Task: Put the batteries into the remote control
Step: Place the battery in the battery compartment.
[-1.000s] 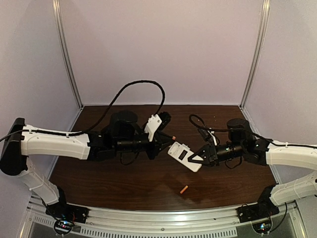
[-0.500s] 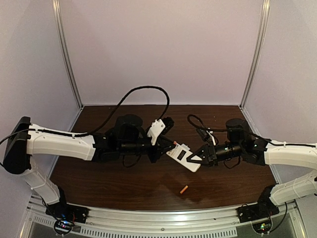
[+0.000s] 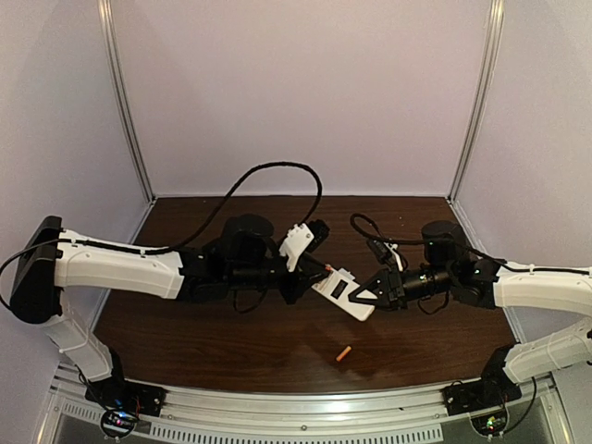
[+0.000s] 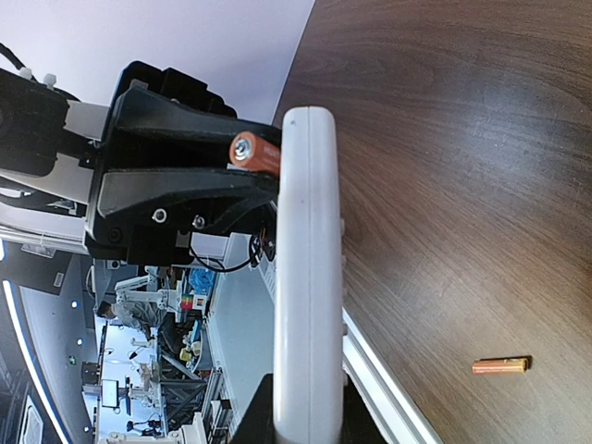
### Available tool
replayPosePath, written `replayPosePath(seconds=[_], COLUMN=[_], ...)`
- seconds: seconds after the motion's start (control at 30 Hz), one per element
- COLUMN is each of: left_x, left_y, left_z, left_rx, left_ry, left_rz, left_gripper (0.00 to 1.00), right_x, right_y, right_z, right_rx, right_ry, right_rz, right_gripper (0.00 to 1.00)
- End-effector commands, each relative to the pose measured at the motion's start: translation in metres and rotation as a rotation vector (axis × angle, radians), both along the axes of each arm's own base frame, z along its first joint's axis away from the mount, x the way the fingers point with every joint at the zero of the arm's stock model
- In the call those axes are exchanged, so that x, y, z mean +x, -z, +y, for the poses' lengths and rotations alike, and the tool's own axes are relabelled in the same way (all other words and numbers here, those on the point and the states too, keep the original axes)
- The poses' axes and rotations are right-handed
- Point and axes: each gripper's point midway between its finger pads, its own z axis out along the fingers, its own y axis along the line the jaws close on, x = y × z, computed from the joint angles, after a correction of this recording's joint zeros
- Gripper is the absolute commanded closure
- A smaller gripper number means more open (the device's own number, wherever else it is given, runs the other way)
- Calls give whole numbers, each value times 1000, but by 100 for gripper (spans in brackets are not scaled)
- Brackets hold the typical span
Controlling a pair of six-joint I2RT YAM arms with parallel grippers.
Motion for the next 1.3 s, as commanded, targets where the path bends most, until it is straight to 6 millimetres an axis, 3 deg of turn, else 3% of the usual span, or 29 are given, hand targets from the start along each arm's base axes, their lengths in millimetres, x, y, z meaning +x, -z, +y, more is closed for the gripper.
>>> replayPosePath(seconds=[0.0, 0.23, 0.67, 1.03, 1.27], left_x=[7, 5, 11, -14, -37], left_y=[8, 14, 6, -20, -36], left_z=[1, 3, 10, 13, 32], left_rx=[44, 66, 46, -22, -41], left_ry=[-33, -34, -94, 42, 166], left_rz=[-3, 12, 26, -3, -173], left_gripper=[88, 84, 54, 32, 36], right_x=[1, 2, 3, 0, -11], right_y=[-19, -18, -5, 13, 16], right_z=[6, 5, 2, -1, -1], right_rx=[37, 26, -42, -132, -147], right_ry=[-28, -24, -24, -74, -140], right_rz=[-50, -53, -61, -68, -35], right_gripper=[100, 100, 100, 100, 100])
